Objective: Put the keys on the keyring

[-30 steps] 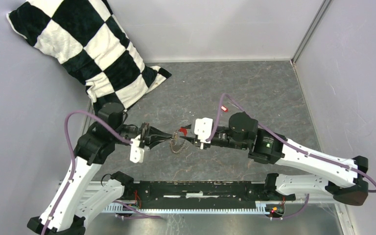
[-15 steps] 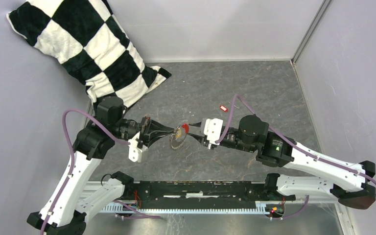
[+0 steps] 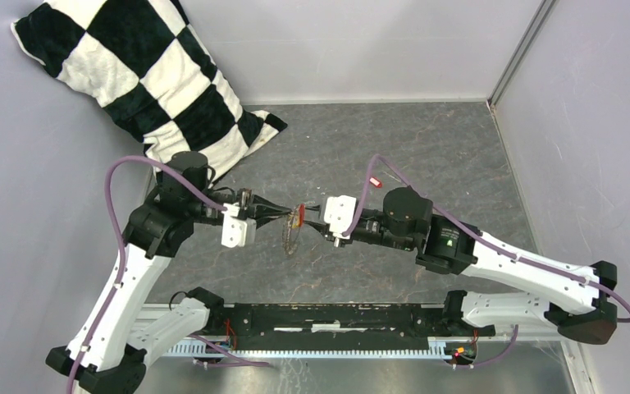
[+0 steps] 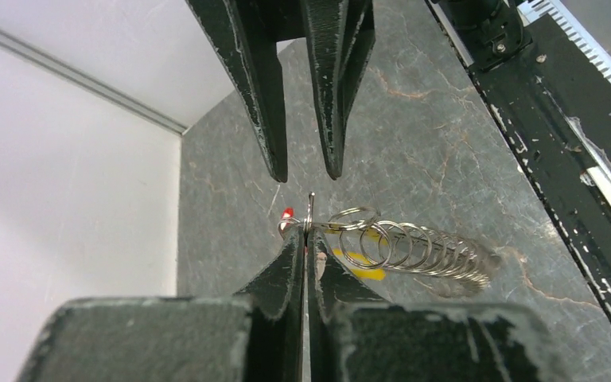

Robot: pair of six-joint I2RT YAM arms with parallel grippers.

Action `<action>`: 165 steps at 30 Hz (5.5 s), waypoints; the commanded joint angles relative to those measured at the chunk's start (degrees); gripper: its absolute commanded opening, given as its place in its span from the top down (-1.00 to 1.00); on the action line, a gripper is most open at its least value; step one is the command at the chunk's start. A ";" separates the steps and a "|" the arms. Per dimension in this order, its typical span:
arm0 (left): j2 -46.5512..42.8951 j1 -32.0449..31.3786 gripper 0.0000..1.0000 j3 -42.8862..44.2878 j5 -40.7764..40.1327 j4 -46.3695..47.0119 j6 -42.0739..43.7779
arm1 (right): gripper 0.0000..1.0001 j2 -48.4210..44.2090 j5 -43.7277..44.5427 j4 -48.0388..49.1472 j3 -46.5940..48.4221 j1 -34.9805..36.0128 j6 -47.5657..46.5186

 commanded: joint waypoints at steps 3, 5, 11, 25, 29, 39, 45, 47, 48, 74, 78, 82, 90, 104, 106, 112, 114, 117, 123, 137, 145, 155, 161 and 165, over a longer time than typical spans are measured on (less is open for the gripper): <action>1.01 -0.28 0.95 3.85 -4.09 1.57 -10.74 | 0.33 2.75 -0.46 0.74 5.86 0.41 -1.44; 0.87 -0.34 0.96 3.67 -4.79 1.57 -11.73 | 0.34 3.49 -0.81 0.53 6.89 0.45 -1.86; 0.85 -0.51 0.96 4.08 -5.24 -3.06 -6.70 | 0.39 6.29 -1.49 -1.23 10.48 0.28 -2.65; -0.09 -0.56 0.96 4.07 -6.01 -3.16 -5.68 | 0.41 10.91 -3.78 -8.00 15.26 0.35 -4.06; -0.37 -0.56 0.95 3.77 -6.14 -3.15 -5.32 | 0.37 11.10 -3.89 -9.55 15.70 0.40 -4.30; -8.86 -0.52 0.96 -3.12 1.20 -0.37 12.81 | 0.31 3.26 4.74 -5.42 9.25 0.32 -4.13; -10.12 -0.52 0.95 -3.77 4.99 8.60 10.22 | 0.33 -0.55 6.98 -1.22 5.16 0.33 -2.19; -9.34 -0.52 0.96 -2.31 5.61 8.65 9.73 | 0.34 -1.54 6.72 0.12 4.01 0.35 -1.63; -8.90 -0.52 0.96 -1.67 5.84 8.66 8.98 | 0.35 -1.93 6.65 0.93 3.59 0.35 -1.48; -0.25 -0.61 0.96 8.16 -7.02 -10.49 12.15 | 0.39 7.10 -4.59 -1.66 14.18 0.61 -3.07; 0.40 -0.71 0.96 8.70 -8.23 -10.56 9.93 | 0.38 8.75 -5.77 -4.94 16.40 0.64 -3.53; 1.00 -0.70 0.96 9.36 -8.61 -11.46 9.27 | 0.38 10.19 -6.50 -7.14 17.76 0.69 -3.71; 0.98 -0.78 0.95 9.95 -8.70 -11.59 8.53 | 0.38 12.18 -5.79 -8.74 17.83 0.81 -3.97; 0.64 -0.89 0.95 9.86 -6.69 -13.63 11.29 | 0.89 11.32 -3.62 -5.47 16.15 0.74 -3.27; 0.56 -0.93 0.95 10.04 -5.90 -13.72 10.91 | 0.99 11.00 -2.90 -4.90 15.45 0.78 -3.27; -0.16 -0.87 0.42 9.86 -6.00 -9.36 -0.39 | 0.99 5.17 -1.84 3.54 8.32 0.76 -3.26; -0.90 -0.87 0.42 9.08 -6.56 -7.07 -4.59 | 0.99 2.37 -2.77 7.87 4.16 0.77 -3.44; -2.60 -0.89 0.48 7.41 -6.35 -3.04 -8.90 | 0.99 -1.52 -5.33 14.69 -1.10 0.82 -3.46; -4.03 -0.87 0.43 5.08 -2.92 4.38 -18.66 | 0.99 -3.80 -9.48 20.91 -5.53 0.75 -3.44; -2.29 -0.87 0.38 6.10 2.38 4.38 -25.52 | 0.99 -3.14 -13.79 25.92 -6.59 0.73 -4.06; -1.97 -0.87 0.25 5.72 4.53 6.11 -27.90 | 0.99 -2.02 -15.15 26.71 -6.32 0.87 -4.32; -2.26 -0.88 0.51 3.75 5.84 11.67 -33.01 | 0.99 -1.39 -15.40 27.66 -6.25 0.81 -3.97; -3.51 -0.88 0.47 2.42 4.80 11.66 -32.67 | 0.99 -1.86 -15.18 29.05 -7.04 0.83 -3.62; -3.34 -0.87 0.54 2.57 5.16 11.66 -31.97 | 0.99 -1.68 -15.51 29.57 -7.24 0.81 -3.27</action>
